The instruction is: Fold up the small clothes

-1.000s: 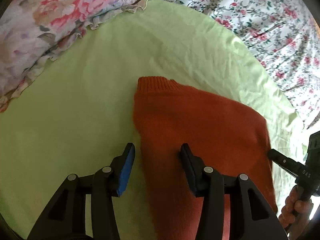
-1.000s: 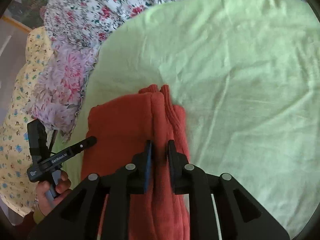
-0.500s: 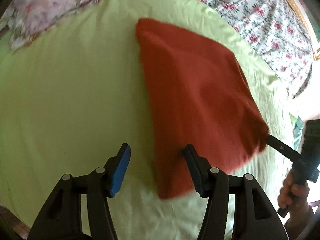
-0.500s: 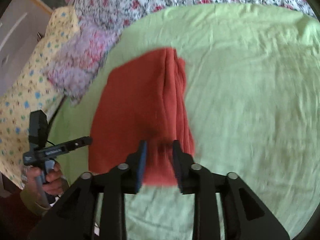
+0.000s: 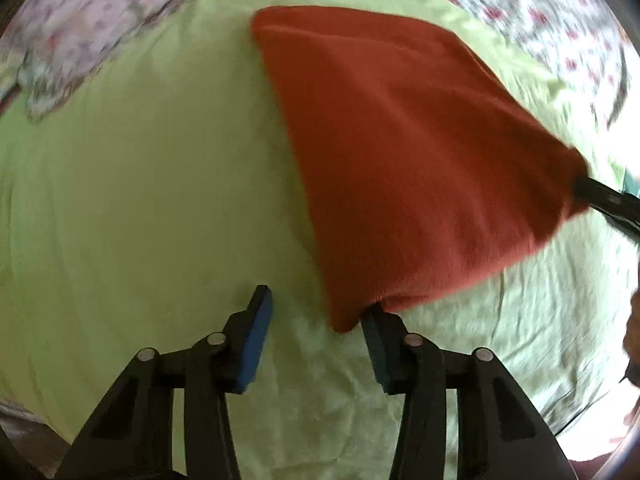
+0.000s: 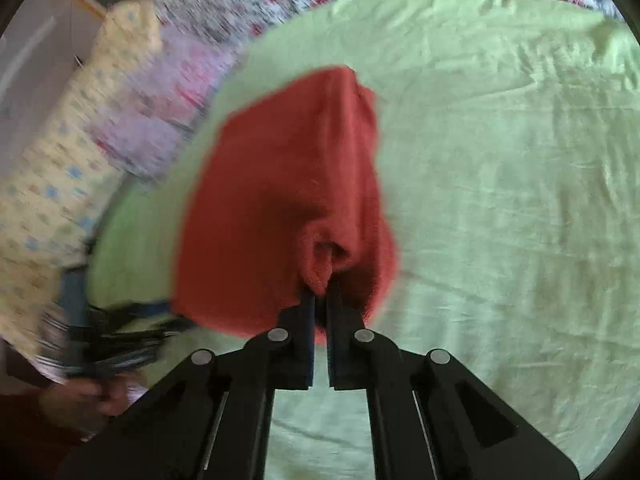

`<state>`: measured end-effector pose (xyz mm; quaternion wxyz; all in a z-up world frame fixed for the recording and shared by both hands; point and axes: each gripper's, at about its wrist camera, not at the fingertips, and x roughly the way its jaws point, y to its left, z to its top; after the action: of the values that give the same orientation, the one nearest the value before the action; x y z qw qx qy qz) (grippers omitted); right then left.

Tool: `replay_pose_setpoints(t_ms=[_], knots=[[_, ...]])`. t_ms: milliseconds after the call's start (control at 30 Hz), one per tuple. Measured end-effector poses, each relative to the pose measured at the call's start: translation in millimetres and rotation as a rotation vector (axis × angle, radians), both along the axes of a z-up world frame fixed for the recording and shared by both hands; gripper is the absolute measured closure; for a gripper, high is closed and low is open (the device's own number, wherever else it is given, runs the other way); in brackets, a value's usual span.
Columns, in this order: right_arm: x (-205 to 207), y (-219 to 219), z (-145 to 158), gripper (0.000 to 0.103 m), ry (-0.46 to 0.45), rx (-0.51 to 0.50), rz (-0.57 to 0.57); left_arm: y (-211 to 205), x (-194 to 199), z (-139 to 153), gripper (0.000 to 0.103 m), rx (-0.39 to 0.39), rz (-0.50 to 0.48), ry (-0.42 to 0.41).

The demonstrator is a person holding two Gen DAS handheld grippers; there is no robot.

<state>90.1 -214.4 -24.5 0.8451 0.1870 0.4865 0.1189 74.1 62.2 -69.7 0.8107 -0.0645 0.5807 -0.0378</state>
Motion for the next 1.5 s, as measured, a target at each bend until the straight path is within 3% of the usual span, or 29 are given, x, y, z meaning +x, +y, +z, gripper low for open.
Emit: replay_pose_setpoints(t_ms=[33,67,133,267,367,467,567,633,733,867,967,1033,1067,1267,1400,1500], knots=[[-4,-2,10,0.098,-0.05,0.091,0.006,3,-1,0,0.058,-0.004,0.014,-0.001],[-6,-4,16,0.098,-0.072,0.12,0.005,5,-3,0,0.058,-0.003,0.022,-0.001],[-6,-8,13,0.098,-0.056,0.108,-0.006,8,-9,-3,0.059,-0.013,0.028,0.008],[-6,-36,-39,0.098,0.101,0.044,-0.103,6,-13,-7,0.059,-0.015,0.029,0.02],[-8,-45,-63,0.096,0.168,0.071,-0.142,5,-19,-5,0.059,-0.01,0.009,0.038],[-13,-45,-49,0.082,0.162,0.023,-0.159,3,-28,6,0.062,-0.013,-0.038,0.05],[-16,-44,-21,0.081,0.112,-0.02,-0.167,5,-31,33,0.062,-0.069,-0.086,0.0],[-12,-39,2,0.081,0.033,-0.016,-0.151,1,-29,50,0.062,-0.097,-0.101,-0.051],[14,-24,19,0.081,-0.021,0.028,-0.092,-19,6,56,0.061,-0.113,-0.091,-0.104],[68,-2,2,0.081,0.004,0.062,-0.056,-26,36,37,0.062,-0.15,-0.083,-0.096],[88,-9,-25,0.086,0.081,-0.011,-0.124,-37,44,15,0.062,-0.127,-0.091,-0.048],[99,-15,-42,0.103,0.113,-0.011,-0.158,-43,45,5,0.06,-0.09,-0.101,-0.028],[100,-17,-44,0.103,0.109,-0.022,-0.166,-44,43,3,0.06,-0.081,-0.104,-0.025],[81,-25,-34,0.1,0.073,0.025,-0.171,-37,40,5,0.058,-0.112,-0.068,-0.019],[51,-5,-12,0.099,0.024,-0.01,-0.102,-33,28,8,0.051,-0.115,-0.051,-0.019],[27,3,-18,0.099,0.05,-0.077,-0.074,-32,17,3,0.051,-0.093,-0.058,-0.009]])
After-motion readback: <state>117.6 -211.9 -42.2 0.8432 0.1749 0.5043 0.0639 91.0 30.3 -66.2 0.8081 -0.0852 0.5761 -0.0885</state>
